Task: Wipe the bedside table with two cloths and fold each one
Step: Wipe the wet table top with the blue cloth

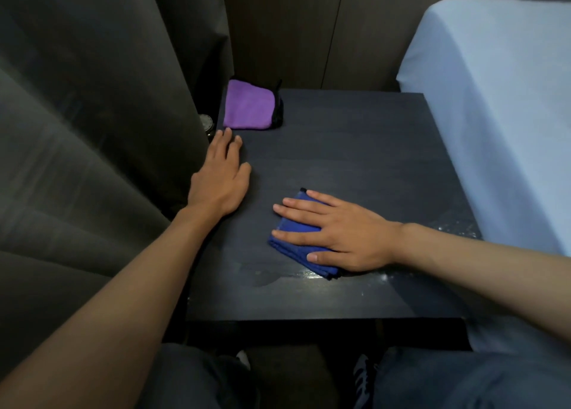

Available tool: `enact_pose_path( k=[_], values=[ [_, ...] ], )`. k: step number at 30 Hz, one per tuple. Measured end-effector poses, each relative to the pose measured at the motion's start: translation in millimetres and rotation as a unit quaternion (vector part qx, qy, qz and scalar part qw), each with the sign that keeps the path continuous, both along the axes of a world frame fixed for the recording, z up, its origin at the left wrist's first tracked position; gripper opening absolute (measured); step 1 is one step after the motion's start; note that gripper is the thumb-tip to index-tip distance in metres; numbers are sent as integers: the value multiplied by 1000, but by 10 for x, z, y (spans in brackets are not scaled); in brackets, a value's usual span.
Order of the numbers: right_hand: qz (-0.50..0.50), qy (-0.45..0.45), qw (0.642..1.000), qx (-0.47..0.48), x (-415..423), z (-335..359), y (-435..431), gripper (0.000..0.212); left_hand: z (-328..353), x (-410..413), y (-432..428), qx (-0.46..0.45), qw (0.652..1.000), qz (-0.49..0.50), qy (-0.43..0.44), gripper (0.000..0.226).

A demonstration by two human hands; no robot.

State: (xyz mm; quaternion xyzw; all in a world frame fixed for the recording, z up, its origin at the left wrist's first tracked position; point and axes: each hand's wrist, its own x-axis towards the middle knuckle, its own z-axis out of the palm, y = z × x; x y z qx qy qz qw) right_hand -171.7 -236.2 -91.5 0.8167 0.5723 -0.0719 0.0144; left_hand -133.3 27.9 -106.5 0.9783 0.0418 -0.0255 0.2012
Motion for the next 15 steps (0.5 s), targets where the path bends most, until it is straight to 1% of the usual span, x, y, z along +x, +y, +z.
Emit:
enact_pose_path(
  k=[7,15],
  values=[
    [-15,7,1000,-6,43,23,-362,58,14,-1,11,1,1000,-5,6,58],
    [-76,2,997,-14,98,38,-875,57,28,-8,3,-5,1000,-4,-3,57]
  ],
)
